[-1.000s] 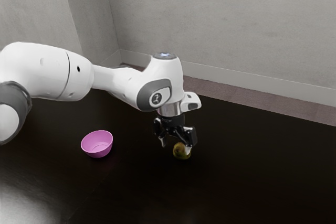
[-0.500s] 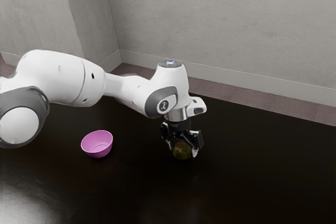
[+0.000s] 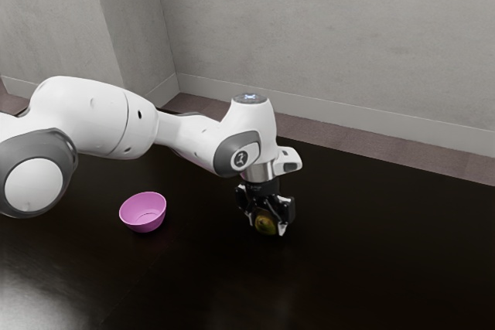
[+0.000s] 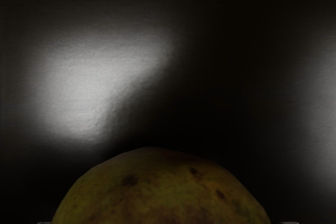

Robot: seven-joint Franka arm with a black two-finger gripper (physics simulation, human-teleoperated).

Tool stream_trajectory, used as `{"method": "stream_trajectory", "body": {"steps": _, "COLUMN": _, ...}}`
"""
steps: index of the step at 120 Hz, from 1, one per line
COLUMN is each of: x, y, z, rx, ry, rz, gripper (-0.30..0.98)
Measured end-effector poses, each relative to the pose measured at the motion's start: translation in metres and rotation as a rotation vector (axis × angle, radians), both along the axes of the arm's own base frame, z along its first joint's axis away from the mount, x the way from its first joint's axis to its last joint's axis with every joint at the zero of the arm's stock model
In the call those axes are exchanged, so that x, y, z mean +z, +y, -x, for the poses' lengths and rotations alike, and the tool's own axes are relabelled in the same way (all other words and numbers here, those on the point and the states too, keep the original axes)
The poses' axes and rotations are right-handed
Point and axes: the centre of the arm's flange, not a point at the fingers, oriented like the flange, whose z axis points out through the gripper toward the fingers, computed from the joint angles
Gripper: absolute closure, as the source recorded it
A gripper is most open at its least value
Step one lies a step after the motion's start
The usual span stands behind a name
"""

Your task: Place the pear in the bowl.

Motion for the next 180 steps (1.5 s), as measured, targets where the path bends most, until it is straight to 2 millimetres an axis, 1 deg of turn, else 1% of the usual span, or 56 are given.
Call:
{"method": "stream_trajectory", "body": {"steps": 18, "x": 0.001, "y": 0.001, "z": -0.001, "rx": -0.001, "ry": -0.001, "rz": 0.0, "gripper": 0.23}}
{"method": "stream_trajectory", "body": {"steps": 42, "x": 0.003, "y": 0.003, "z": -0.002, "rx": -0.001, "ry": -0.005, "rz": 0.001, "gripper": 0.28}}
{"method": "stream_trajectory", "body": {"steps": 57, "x": 0.012, "y": 0.003, "z": -0.002, "rx": 0.001, "ry": -0.017, "rz": 0.003, "gripper": 0.3}}
{"method": "stream_trajectory", "body": {"steps": 62, "x": 0.019, "y": 0.005, "z": -0.002, "rx": 0.003, "ry": -0.025, "rz": 0.002, "gripper": 0.31}}
{"method": "stream_trajectory", "body": {"steps": 68, "x": 0.033, "y": 0.012, "z": 0.001, "rx": 0.011, "ry": -0.036, "rz": -0.001, "gripper": 0.32}}
{"method": "stream_trajectory", "body": {"steps": 76, "x": 0.055, "y": 0.028, "z": 0.007, "rx": 0.03, "ry": -0.055, "rz": -0.007, "gripper": 0.34}}
{"method": "stream_trajectory", "body": {"steps": 85, "x": 0.078, "y": 0.05, "z": 0.013, "rx": 0.059, "ry": -0.07, "rz": -0.015, "gripper": 0.36}}
{"method": "stream_trajectory", "body": {"steps": 95, "x": 0.092, "y": 0.081, "z": 0.013, "rx": 0.1, "ry": -0.074, "rz": -0.024, "gripper": 0.38}}
{"method": "stream_trajectory", "body": {"steps": 120, "x": 0.104, "y": 0.165, "z": 0.011, "rx": 0.199, "ry": -0.049, "rz": -0.044, "gripper": 0.41}}
{"method": "stream_trajectory", "body": {"steps": 134, "x": 0.103, "y": 0.216, "z": 0.013, "rx": 0.241, "ry": -0.029, "rz": -0.073, "gripper": 0.42}}
{"method": "stream_trajectory", "body": {"steps": 139, "x": 0.102, "y": 0.23, "z": 0.017, "rx": 0.25, "ry": -0.018, "rz": -0.081, "gripper": 0.43}}
{"method": "stream_trajectory", "body": {"steps": 152, "x": 0.102, "y": 0.244, "z": 0.046, "rx": 0.249, "ry": 0.016, "rz": -0.103, "gripper": 0.43}}
{"method": "stream_trajectory", "body": {"steps": 163, "x": 0.096, "y": 0.253, "z": 0.071, "rx": 0.25, "ry": 0.047, "rz": -0.115, "gripper": 0.44}}
{"method": "stream_trajectory", "body": {"steps": 168, "x": 0.091, "y": 0.256, "z": 0.078, "rx": 0.25, "ry": 0.054, "rz": -0.116, "gripper": 0.44}}
{"method": "stream_trajectory", "body": {"steps": 180, "x": 0.081, "y": 0.262, "z": 0.089, "rx": 0.249, "ry": 0.067, "rz": -0.117, "gripper": 0.45}}
